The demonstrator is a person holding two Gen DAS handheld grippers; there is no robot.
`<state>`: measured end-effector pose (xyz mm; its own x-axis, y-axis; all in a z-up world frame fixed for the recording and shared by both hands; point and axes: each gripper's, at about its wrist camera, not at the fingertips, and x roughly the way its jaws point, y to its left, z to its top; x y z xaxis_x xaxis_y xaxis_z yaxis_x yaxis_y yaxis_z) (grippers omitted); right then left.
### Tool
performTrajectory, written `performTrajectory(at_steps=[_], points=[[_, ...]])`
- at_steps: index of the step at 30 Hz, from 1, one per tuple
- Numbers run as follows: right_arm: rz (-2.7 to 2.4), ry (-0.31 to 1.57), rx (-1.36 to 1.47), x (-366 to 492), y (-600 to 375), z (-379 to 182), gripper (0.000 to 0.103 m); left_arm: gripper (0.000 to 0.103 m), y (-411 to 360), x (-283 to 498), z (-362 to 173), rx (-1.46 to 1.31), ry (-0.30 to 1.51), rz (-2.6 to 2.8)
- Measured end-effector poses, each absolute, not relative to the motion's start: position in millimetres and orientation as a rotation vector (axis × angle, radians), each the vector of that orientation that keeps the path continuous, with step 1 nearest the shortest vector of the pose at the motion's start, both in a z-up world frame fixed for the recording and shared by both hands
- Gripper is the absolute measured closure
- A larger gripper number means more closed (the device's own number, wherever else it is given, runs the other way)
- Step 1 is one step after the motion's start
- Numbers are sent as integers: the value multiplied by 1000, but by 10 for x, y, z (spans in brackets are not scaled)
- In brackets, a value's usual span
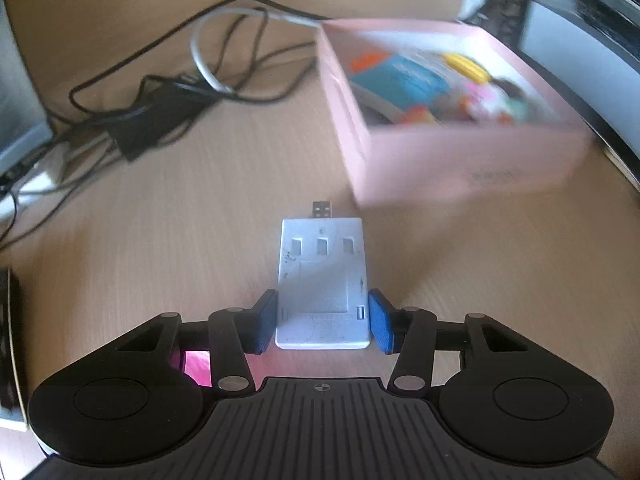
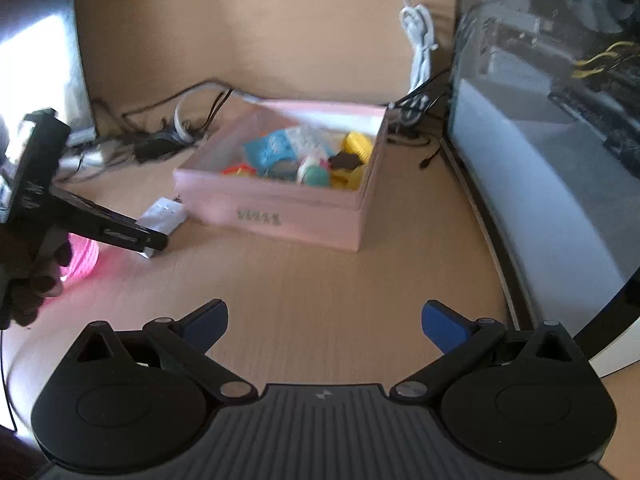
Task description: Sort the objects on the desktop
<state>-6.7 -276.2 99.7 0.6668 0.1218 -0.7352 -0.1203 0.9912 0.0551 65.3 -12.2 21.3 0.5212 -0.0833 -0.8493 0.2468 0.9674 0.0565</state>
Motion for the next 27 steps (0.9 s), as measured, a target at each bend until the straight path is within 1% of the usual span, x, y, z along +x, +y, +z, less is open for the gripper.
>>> performTrajectory(at_steps=[6,12,15,16,17,19,20,24,26,27], points=[[132,935,18,-79,-2814,679,0,50,-516,187,261,258,1006,-379],[111,978,54,-118,-2936,485,0,49,-984,113,288,356,957,-493],[110,978,76,-177,-2979,423,0,38,-1076,110,281,418,929,-473],[110,975,76,-194,-2983,420,0,32,-1078,115,276,433,921,-453],[109,973,79,-203,-2980,419,0,29,-1064,119,273,440,917,-431],[112,962,91,-227,-2988,418,0,26,-988,111,291,429,925,-398],[113,955,97,-238,-2996,418,0,23,-945,104,300,421,930,-384],[120,943,114,-265,-3037,416,0,20,-684,-2,431,367,928,-315],[125,958,98,-251,-3021,423,0,12,-469,-96,565,296,907,-292],[139,971,79,-234,-3007,429,0,11,-344,-148,631,263,888,-269]])
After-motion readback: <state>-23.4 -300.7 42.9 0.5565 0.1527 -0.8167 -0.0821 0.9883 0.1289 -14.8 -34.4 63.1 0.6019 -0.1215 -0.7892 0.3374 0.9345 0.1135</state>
